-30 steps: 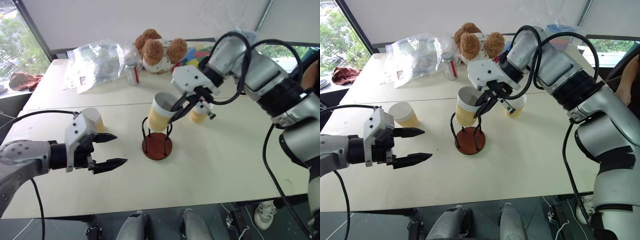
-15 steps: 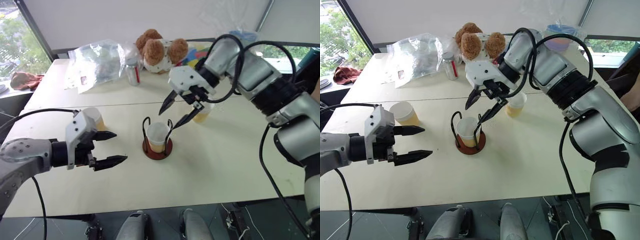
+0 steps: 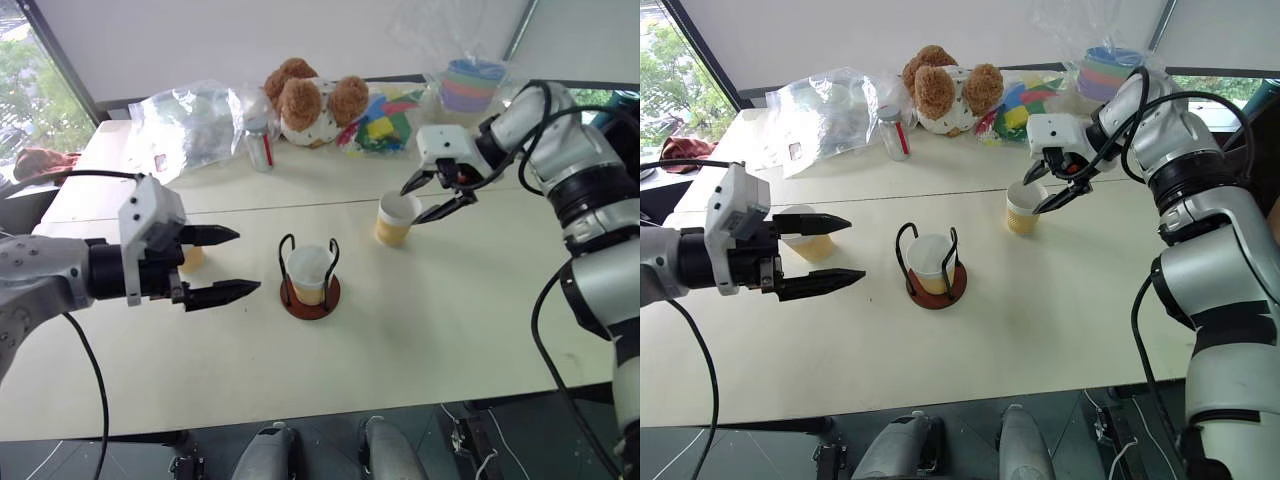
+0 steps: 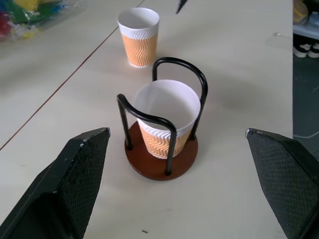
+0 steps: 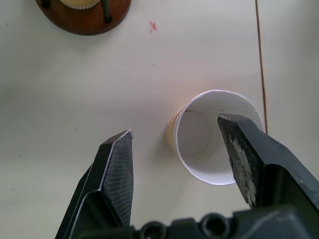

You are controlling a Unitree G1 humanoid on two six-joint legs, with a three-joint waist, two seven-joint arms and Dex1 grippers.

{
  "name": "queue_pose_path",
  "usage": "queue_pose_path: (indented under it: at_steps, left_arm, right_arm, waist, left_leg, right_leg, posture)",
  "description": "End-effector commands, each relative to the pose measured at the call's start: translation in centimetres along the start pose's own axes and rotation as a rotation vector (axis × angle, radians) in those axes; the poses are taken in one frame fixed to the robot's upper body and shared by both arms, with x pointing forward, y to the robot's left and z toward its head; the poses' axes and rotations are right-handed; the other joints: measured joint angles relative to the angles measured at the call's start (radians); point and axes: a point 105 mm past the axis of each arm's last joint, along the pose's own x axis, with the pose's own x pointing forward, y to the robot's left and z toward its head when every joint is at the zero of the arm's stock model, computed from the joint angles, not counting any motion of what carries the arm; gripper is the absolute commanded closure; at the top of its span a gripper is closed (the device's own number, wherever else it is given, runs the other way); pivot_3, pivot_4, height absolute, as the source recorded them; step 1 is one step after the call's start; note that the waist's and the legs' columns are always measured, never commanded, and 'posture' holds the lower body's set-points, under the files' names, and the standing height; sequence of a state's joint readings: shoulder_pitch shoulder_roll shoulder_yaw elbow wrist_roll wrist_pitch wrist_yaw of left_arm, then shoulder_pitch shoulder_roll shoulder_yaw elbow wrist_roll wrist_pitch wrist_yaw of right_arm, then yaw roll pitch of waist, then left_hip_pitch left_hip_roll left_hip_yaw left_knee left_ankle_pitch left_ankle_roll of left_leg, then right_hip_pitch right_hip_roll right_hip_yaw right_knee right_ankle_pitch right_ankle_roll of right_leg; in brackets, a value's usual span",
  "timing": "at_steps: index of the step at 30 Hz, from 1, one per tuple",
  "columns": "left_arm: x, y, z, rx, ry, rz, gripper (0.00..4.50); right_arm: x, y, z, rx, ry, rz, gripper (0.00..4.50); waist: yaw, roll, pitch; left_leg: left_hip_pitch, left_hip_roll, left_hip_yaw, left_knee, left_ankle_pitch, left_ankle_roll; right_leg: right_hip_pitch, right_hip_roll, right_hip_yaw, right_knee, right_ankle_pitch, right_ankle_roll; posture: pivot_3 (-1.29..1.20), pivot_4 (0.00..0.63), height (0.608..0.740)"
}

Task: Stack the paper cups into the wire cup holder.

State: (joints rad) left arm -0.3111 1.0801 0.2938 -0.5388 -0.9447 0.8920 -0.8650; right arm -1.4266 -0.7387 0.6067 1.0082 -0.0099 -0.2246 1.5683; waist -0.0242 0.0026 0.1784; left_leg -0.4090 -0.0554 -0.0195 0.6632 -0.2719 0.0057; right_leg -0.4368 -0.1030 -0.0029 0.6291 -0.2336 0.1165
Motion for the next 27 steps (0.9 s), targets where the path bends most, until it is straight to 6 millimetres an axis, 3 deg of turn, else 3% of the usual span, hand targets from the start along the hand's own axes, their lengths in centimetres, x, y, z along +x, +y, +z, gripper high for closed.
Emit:
queue_pose_path:
  at_steps: [1,10,13,17,22,25,27]
  left_arm:
    - [0.0,0.1,0.2,0.031,-0.002,-0.004,0.00]
    - [0.2,0.5,-0.5,0.023,0.002,0.012,0.00]
    - [0.0,0.6,-0.8,0.020,0.011,0.025,0.00]
    - [-0.1,0.5,-0.9,0.017,0.011,0.029,0.00]
    - [-0.1,0.4,-1.0,0.015,0.013,0.036,0.00]
    - [-0.3,0.5,-1.3,0.013,0.026,0.042,0.00]
    - [-0.5,0.4,-1.5,0.011,0.037,0.041,0.00]
  right_arm:
    - [-0.2,-0.5,0.5,-0.016,-0.017,-0.034,1.59]
    - [2.6,-0.3,-1.0,0.017,0.035,-0.031,1.59]
    - [3.0,-0.4,-1.3,0.032,0.049,-0.044,2.54]
    - [3.1,-0.5,-1.4,0.042,0.051,-0.045,4.48]
    - [3.0,-0.8,-1.1,0.040,0.031,-0.062,4.48]
    - [1.1,-2.2,0.6,-0.037,0.010,-0.132,4.48]
    - [-0.8,-3.1,3.1,-0.102,-0.050,-0.148,4.48]
  waist:
    - [0.001,0.000,0.000]
    - [0.005,0.000,0.000]
    - [0.003,0.000,0.000]
    - [0.003,0.000,0.000]
    - [0.004,0.000,0.000]
    - [0.003,0.000,0.000]
    - [0.002,0.001,0.001]
  left_leg:
    - [0.000,0.000,0.000,0.000,0.000,0.000]
    - [0.000,0.000,0.000,0.000,0.000,0.000]
    - [0.000,0.000,0.000,0.000,0.000,0.000]
    - [0.000,0.000,-0.001,0.000,0.000,0.000]
    - [0.000,0.000,-0.001,0.000,0.000,-0.001]
    - [0.000,0.000,-0.001,0.000,0.000,-0.001]
    - [0.000,0.000,-0.001,0.000,0.000,-0.001]
  right_leg:
    - [0.000,0.000,0.000,0.000,0.000,0.000]
    - [0.000,0.000,0.000,0.000,0.000,0.000]
    - [0.000,0.000,0.000,0.000,0.000,0.000]
    - [0.000,0.000,0.000,0.000,0.000,0.000]
    - [0.000,0.000,0.000,0.000,0.000,0.000]
    - [0.000,0.000,0.000,0.000,0.000,0.000]
    - [0.000,0.000,0.000,0.000,0.000,0.000]
  posture:
    - [0.00,0.150,0.740]
    - [0.00,0.150,0.740]
    - [0.00,0.150,0.740]
    - [0.00,0.150,0.740]
    - [0.00,0.150,0.740]
    - [0.00,0.150,0.740]
    - [0.00,0.150,0.740]
